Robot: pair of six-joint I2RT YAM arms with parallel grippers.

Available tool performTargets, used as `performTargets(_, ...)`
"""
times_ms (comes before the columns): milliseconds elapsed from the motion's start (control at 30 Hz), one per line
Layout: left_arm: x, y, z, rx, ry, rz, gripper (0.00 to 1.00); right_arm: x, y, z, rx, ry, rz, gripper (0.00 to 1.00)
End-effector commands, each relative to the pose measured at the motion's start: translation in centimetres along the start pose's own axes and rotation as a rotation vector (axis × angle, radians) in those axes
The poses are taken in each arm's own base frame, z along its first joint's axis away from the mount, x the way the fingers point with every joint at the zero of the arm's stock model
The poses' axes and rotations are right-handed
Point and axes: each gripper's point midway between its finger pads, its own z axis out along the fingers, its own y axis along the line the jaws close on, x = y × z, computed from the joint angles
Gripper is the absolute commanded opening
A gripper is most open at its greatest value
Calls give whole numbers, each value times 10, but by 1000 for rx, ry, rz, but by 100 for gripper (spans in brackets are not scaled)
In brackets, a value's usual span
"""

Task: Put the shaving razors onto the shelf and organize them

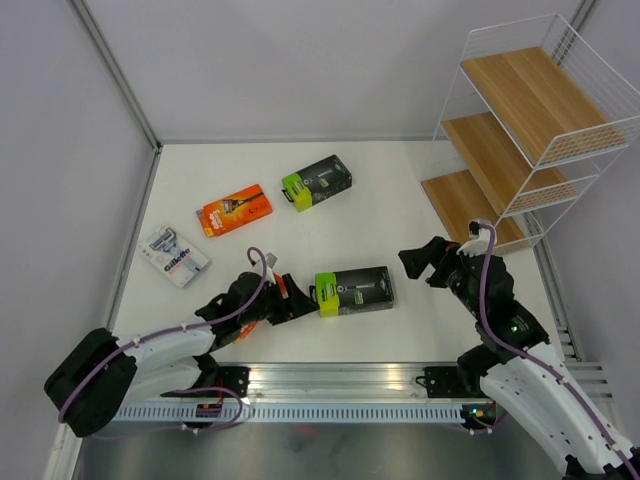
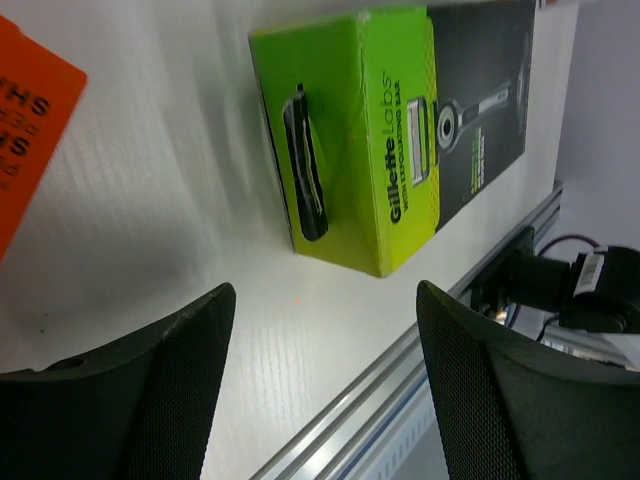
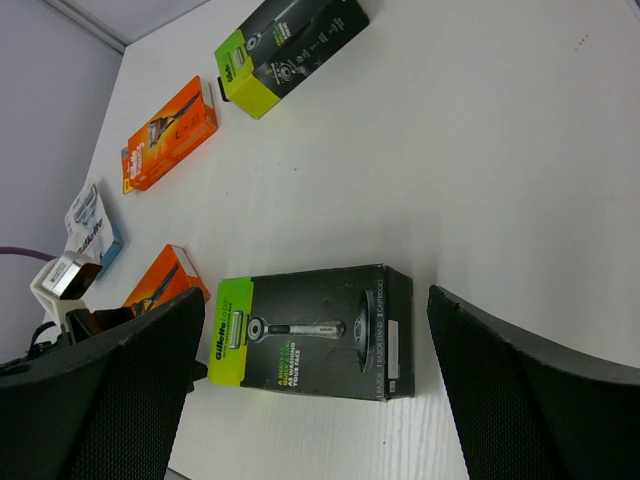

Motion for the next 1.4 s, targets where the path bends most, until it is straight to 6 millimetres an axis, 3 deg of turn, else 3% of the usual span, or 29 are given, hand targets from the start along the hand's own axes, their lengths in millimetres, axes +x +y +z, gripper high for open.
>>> performTargets(0, -38, -20, 0, 16, -160, 14, 78, -1, 8, -3, -37, -8, 32, 98)
performTargets(167, -53, -18, -7, -17, -237, 38, 75, 15, 3, 1, -43, 30, 48, 98)
performTargets(333, -53, -6, 5, -87, -196, 29, 62, 20, 4, 10, -57, 42, 67, 98)
performTargets(500, -53, -11, 15, -74, -166, 18, 54, 28, 16, 13, -119, 90, 65, 98)
performTargets(600, -58, -8, 20, -92, -169, 28, 46, 28, 16, 15, -120, 84, 75, 98)
performTargets(867, -53, -2, 37, -65, -118, -2, 43, 27, 17, 17, -123, 80, 88, 98)
performTargets(967, -51, -16, 39, 17, -105, 8, 41, 29, 15, 17, -117, 87, 91, 98)
performTargets(1133, -48, -20, 42, 66, -94, 18, 40, 33, 13, 15, -112, 87, 114, 98)
performTargets(1367, -49, -22, 50, 104, -107, 29, 27, 27, 17, 9, -124, 71, 142, 98)
